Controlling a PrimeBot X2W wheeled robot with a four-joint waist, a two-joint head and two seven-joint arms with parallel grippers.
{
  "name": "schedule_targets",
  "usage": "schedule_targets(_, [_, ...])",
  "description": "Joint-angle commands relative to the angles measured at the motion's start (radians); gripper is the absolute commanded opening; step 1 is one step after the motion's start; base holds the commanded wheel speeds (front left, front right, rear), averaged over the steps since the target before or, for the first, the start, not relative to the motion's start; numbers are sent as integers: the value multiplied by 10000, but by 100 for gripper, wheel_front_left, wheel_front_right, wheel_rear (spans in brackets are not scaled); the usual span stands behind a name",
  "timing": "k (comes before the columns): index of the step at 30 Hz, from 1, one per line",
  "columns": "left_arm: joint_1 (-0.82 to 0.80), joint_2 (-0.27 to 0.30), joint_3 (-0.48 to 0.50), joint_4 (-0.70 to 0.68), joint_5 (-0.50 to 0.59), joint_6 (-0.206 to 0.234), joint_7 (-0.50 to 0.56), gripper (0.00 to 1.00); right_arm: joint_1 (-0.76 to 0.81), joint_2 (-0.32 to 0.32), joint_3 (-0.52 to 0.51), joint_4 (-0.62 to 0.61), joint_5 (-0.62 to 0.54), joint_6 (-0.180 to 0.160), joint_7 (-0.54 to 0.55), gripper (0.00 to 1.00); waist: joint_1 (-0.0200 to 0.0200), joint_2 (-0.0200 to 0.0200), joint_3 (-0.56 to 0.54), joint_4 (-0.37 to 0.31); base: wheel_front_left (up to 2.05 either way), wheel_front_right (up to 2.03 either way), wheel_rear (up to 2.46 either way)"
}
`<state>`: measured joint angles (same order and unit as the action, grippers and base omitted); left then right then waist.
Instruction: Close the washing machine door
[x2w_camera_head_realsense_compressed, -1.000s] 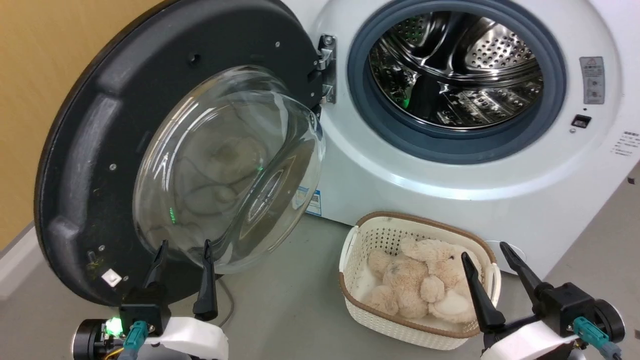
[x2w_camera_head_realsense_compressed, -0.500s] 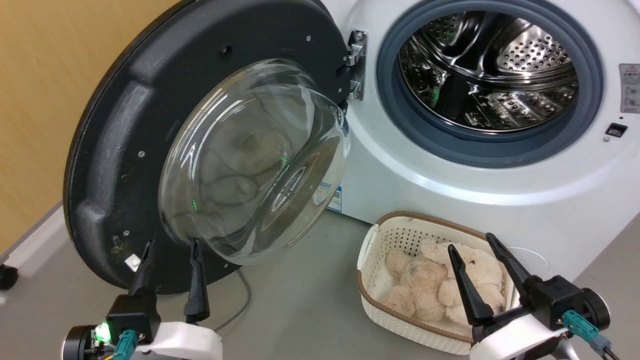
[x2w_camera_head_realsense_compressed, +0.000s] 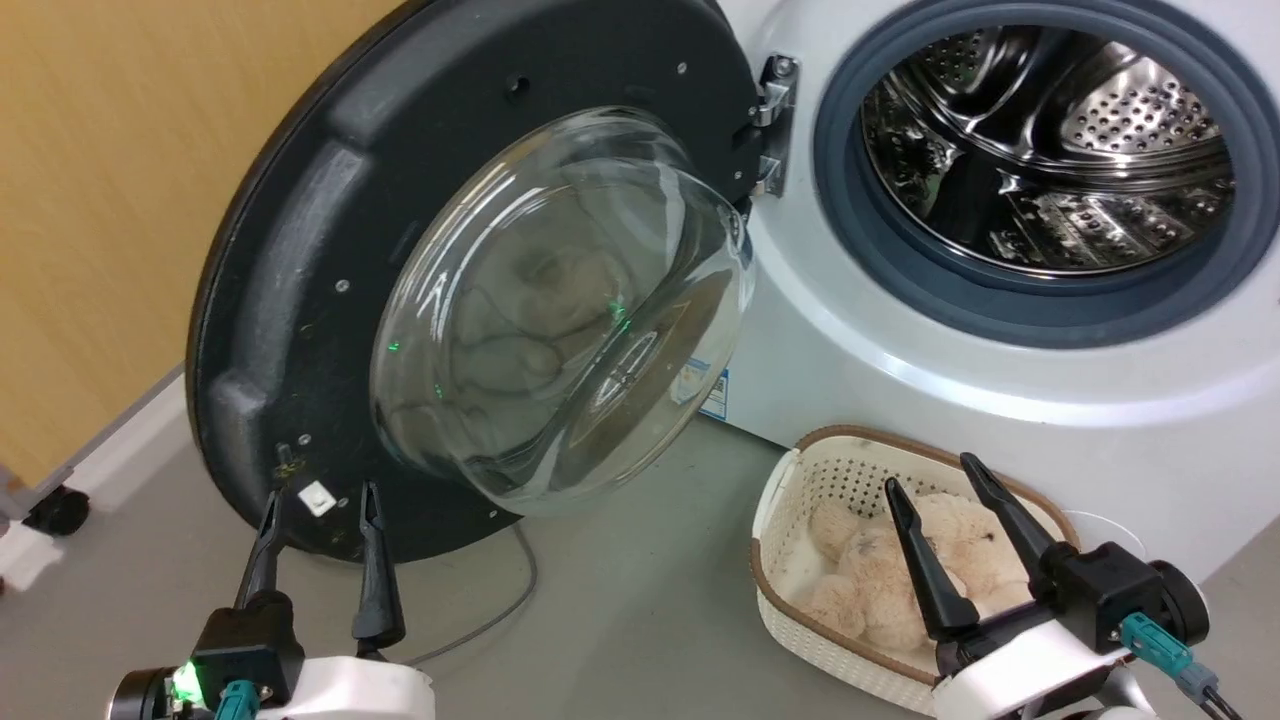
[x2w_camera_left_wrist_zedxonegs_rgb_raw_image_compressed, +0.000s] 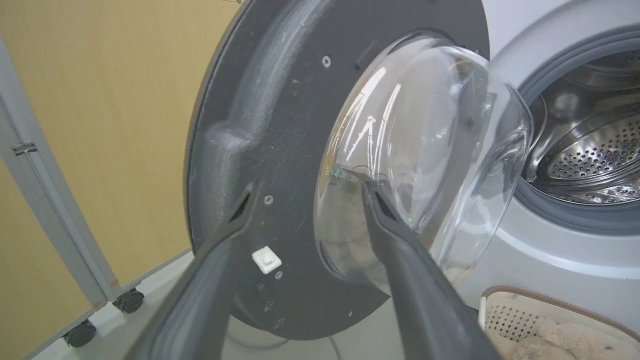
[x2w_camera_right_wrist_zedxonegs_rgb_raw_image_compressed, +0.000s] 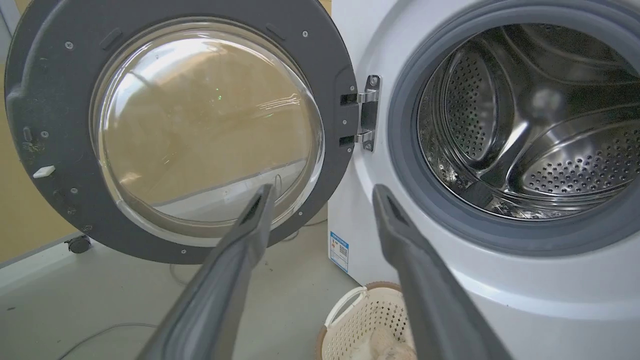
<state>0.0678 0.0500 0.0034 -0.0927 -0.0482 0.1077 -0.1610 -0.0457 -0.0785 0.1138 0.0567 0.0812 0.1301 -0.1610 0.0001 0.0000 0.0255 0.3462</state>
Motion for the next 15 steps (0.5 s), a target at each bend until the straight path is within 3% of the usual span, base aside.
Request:
schedule_targets(1, [177,2,-13,-92,-59,108,-103,100,-152,-80,65,47,85,4,-108,100,-1,0,9,98,-5,-5,-5])
schedule_targets(15, [319,2,-51,-336,-96,399,-396,100,-323,-186,352,103,314,5,-399,100,-1,0,55,701,-2,-2,-2])
